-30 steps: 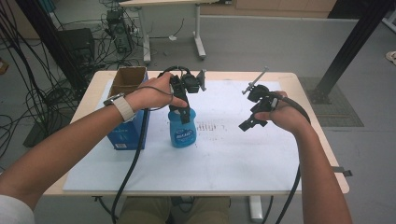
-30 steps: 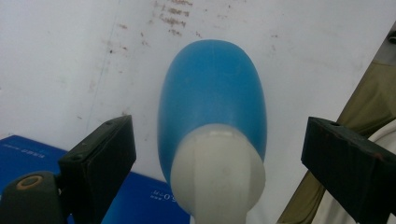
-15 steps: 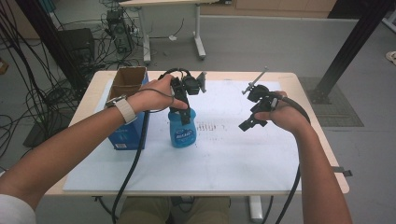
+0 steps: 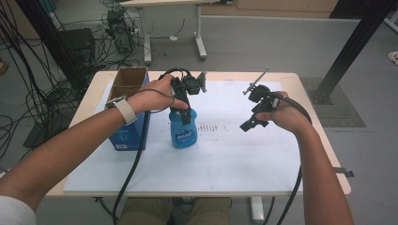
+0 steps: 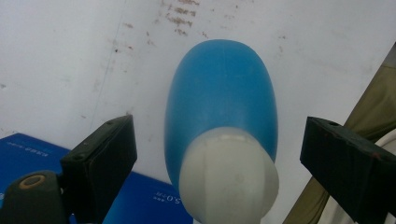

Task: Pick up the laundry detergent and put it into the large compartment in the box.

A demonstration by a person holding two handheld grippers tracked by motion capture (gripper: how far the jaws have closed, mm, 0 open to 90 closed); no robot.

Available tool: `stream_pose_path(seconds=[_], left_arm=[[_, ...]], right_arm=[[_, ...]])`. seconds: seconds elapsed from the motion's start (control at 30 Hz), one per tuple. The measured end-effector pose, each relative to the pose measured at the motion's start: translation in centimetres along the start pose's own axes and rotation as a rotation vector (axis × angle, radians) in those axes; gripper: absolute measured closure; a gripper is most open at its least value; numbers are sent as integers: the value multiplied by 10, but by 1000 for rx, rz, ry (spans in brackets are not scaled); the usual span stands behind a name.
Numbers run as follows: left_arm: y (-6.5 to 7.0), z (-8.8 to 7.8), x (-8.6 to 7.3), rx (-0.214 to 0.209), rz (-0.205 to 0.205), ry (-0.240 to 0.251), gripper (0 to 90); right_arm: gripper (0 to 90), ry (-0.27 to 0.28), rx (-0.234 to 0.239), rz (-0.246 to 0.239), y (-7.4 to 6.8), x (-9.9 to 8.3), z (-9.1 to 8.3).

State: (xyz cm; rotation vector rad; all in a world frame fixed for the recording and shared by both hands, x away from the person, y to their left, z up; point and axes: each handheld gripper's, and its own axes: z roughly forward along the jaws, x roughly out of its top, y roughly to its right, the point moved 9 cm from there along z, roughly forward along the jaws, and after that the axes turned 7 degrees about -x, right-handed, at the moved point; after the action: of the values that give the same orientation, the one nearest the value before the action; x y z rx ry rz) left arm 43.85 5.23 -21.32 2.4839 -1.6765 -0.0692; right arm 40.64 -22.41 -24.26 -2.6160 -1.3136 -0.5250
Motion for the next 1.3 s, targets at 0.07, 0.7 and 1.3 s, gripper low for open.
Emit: stream_pose_path(seconds=[0.07, 0.7, 1.3], left_arm=[[0, 0, 0, 0, 0, 2, 111], [0, 0, -1, 1, -9, 7, 112], [-1, 0, -2, 4, -13, 16, 112]], right_arm=[[85, 1, -1, 1, 0, 0, 0], [85, 0, -2, 1, 0, -1, -1], [85, -1, -1, 0, 0, 2, 0]])
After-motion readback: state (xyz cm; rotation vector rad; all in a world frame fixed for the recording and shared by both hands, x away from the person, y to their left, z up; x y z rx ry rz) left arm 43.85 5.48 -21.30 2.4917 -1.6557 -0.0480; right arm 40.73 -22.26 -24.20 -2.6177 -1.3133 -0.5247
